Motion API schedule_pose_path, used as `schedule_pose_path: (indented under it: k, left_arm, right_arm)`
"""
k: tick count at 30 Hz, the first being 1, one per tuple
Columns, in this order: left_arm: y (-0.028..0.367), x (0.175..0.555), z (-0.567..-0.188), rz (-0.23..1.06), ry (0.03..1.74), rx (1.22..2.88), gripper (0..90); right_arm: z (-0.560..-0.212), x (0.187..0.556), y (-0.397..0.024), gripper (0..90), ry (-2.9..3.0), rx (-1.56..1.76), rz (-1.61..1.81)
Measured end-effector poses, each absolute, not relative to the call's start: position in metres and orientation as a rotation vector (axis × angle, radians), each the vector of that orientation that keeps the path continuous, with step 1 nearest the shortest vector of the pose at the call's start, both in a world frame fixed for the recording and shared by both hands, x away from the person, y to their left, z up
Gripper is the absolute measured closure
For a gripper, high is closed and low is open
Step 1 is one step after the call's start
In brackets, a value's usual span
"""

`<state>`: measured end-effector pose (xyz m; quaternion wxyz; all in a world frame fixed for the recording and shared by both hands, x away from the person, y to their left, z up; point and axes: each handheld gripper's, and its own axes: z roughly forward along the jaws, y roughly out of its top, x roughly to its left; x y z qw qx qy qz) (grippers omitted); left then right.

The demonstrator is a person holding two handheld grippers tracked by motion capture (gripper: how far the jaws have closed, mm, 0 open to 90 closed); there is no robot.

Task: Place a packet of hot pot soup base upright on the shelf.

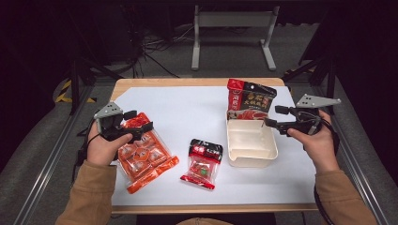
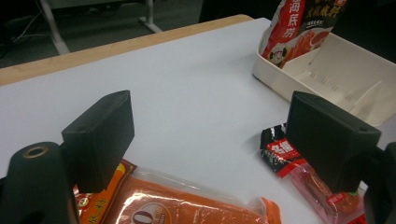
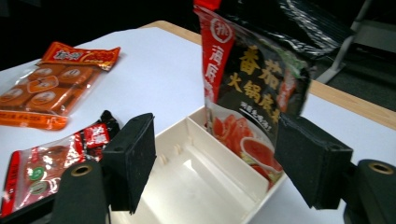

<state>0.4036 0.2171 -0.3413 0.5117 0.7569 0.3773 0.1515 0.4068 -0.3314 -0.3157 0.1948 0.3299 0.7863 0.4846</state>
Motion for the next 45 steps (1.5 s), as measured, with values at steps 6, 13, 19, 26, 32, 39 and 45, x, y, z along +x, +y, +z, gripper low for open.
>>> schedule_pose_path:
  k: [6, 13, 19, 26, 32, 39, 45]
  left_arm:
    - [0.226, 0.406, -0.342, 0.384, 0.934, 1.821, 14.7]
    - [0.239, 0.406, -0.344, 0.425, 0.976, 1.814, 14.7]
    - [0.247, 0.407, -0.345, 0.451, 0.999, 1.807, 15.0]
    - [0.259, 0.41, -0.349, 0.502, 1.047, 1.792, 14.9]
    - [0.273, 0.417, -0.361, 0.539, 1.102, 1.758, 14.8]
    - [0.291, 0.426, -0.385, 0.555, 1.182, 1.743, 15.7]
    - [0.298, 0.426, -0.397, 0.561, 1.228, 1.766, 16.3]
  right_arm:
    - [-0.318, 0.395, -0.324, 29.5, 2.202, 0.885, 1.403]
    - [-0.327, 0.385, -0.314, 29.5, 2.228, 0.84, 1.386]
    - [-0.329, 0.383, -0.312, 29.3, 2.233, 0.836, 1.38]
    - [-0.331, 0.38, -0.306, 29.0, 2.242, 0.823, 1.395]
    - [-0.335, 0.381, -0.305, 29.0, 2.241, 0.828, 1.415]
    - [-0.336, 0.38, -0.305, 28.9, 2.237, 0.826, 1.423]
    - [-0.338, 0.381, -0.302, 28.9, 2.254, 0.819, 1.446]
